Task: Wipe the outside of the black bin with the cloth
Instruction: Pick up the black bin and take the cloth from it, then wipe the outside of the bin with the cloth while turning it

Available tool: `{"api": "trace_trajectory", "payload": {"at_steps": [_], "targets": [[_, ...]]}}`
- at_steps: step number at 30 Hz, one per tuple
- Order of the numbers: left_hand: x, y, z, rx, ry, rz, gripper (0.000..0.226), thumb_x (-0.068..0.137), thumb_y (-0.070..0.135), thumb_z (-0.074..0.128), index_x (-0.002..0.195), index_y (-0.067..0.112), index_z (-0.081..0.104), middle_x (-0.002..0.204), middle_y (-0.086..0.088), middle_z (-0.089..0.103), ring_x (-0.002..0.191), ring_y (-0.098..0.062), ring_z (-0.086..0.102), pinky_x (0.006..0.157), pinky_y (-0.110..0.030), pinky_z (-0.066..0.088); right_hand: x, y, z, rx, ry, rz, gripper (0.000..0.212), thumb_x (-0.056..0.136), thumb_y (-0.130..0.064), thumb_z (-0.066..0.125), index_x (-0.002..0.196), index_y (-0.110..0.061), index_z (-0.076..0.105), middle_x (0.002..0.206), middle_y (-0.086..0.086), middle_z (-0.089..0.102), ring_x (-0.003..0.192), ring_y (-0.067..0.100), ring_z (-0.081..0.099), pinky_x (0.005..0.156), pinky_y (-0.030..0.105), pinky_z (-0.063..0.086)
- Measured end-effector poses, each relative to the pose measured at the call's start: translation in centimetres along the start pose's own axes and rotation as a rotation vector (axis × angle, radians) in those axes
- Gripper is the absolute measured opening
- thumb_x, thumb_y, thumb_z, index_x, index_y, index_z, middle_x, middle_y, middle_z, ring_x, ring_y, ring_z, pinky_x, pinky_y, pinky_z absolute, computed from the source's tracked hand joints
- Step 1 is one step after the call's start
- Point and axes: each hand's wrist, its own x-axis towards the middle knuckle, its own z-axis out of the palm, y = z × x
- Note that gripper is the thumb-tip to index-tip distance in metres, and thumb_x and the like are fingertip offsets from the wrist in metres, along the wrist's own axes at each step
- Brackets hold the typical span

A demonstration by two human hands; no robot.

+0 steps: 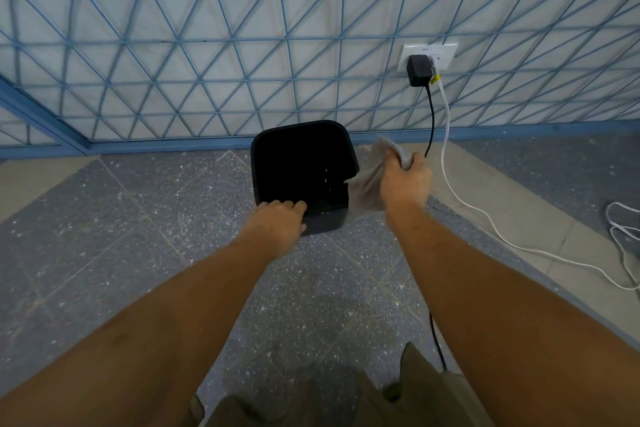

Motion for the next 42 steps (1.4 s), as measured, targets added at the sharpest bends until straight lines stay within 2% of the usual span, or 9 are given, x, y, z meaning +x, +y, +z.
{"api": "trace_trajectory", "payload": {"at_steps": [5, 10, 16, 22, 25, 28, 31, 36, 42], "targets": [[0.4, 0.3, -0.1, 0.074, -0.045, 0.032, 0.031, 0.112, 0.029, 0.033, 0.14, 0.018, 0.043, 0.115, -0.012, 0.069, 0.104, -0.032, 0.067, 0.091, -0.041, 0.044, 0.4, 1.3, -0.1, 0.005, -0.067, 0.044, 0.021, 0.099, -0.031, 0.064, 0.097, -0.016, 0.049, 0.087, 0.003, 0.058, 0.079, 0.019, 0.055, 0.075, 0.036, 0.048], [-0.3, 0.8, 0.1, 0.151, -0.009, 0.105, 0.032, 0.113, 0.032, 0.031, 0.135, 0.013, 0.044, 0.112, -0.013, 0.07, 0.099, -0.034, 0.07, 0.073, -0.039, 0.045, -0.1, 2.0, 0.2, 0.169, -0.079, 0.21, 0.02, 0.102, -0.028, 0.061, 0.117, -0.015, 0.062, 0.105, 0.004, 0.067, 0.096, 0.02, 0.065, 0.092, 0.04, 0.057], [-0.5, 0.9, 0.1, -0.007, 0.092, 0.036, 0.032, 0.112, 0.036, 0.027, 0.129, 0.013, 0.041, 0.098, -0.01, 0.072, 0.086, -0.033, 0.071, 0.071, -0.043, 0.056, 0.6, 2.3, -0.1, 0.161, -0.044, 0.222, 0.01, 0.102, -0.025, 0.062, 0.098, -0.017, 0.066, 0.093, 0.003, 0.069, 0.094, 0.023, 0.068, 0.094, 0.045, 0.059], [-0.1, 1.3, -1.6, -0.387, 0.21, -0.229, 0.025, 0.111, 0.037, 0.032, 0.114, 0.013, 0.04, 0.084, -0.007, 0.057, 0.075, -0.031, 0.056, 0.066, -0.044, 0.046, 0.2, 1.4, -0.7, 0.151, -0.088, 0.289, 0.02, 0.106, -0.023, 0.055, 0.123, -0.013, 0.058, 0.108, 0.005, 0.064, 0.093, 0.019, 0.063, 0.087, 0.037, 0.055], [-0.5, 0.8, -2.3, -0.648, 0.304, -0.35, 0.024, 0.111, 0.034, 0.037, 0.11, 0.011, 0.044, 0.087, -0.008, 0.06, 0.075, -0.029, 0.059, 0.065, -0.042, 0.046, -0.6, 0.3, -0.7, 0.128, -0.064, 0.269, 0.014, 0.104, -0.023, 0.053, 0.116, -0.016, 0.051, 0.098, 0.005, 0.062, 0.082, 0.017, 0.061, 0.074, 0.035, 0.054], [-1.3, 0.2, -3.1, -1.005, 0.34, -0.46, 0.026, 0.111, 0.031, 0.039, 0.111, 0.008, 0.051, 0.096, -0.012, 0.063, 0.083, -0.026, 0.062, 0.065, -0.036, 0.045, -2.1, -1.9, -0.9, 0.176, -0.079, 0.291, 0.028, 0.091, -0.035, 0.053, 0.109, -0.014, 0.054, 0.093, 0.008, 0.066, 0.079, 0.023, 0.064, 0.073, 0.038, 0.054], [-2.6, 0.6, -4.2, -1.272, 0.412, -0.526, 0.026, 0.111, 0.03, 0.042, 0.113, 0.008, 0.056, 0.099, -0.01, 0.064, 0.092, -0.027, 0.063, 0.064, -0.031, 0.043, -3.0, -4.3, -0.7, 0.192, -0.163, 0.314, 0.029, 0.094, -0.034, 0.043, 0.081, -0.011, 0.056, 0.073, 0.008, 0.06, 0.06, 0.021, 0.053, 0.065, 0.033, 0.043], [-4.6, 2.9, -7.1, -1.555, 0.618, -0.667, 0.03, 0.104, 0.039, 0.055, 0.111, 0.01, 0.059, 0.095, -0.006, 0.067, 0.086, -0.021, 0.065, 0.07, -0.034, 0.052, -5.8, -6.8, -0.8, -0.207, -0.315, -0.2, 0.011, 0.104, -0.012, 0.046, 0.111, -0.003, 0.048, 0.105, 0.007, 0.047, 0.076, 0.007, 0.043, 0.057, 0.009, 0.037], [-6.6, 4.1, -11.0, -1.702, 0.575, -0.647, 0.019, 0.103, 0.035, 0.059, 0.094, 0.023, 0.07, 0.096, -0.007, 0.076, 0.092, -0.027, 0.073, 0.086, -0.045, 0.061, -9.2, -9.1, -1.8, -0.269, -0.389, -0.402, 0.036, 0.1, -0.016, 0.058, 0.136, -0.016, 0.052, 0.129, 0.008, 0.061, 0.11, 0.02, 0.061, 0.086, 0.022, 0.047]]}}
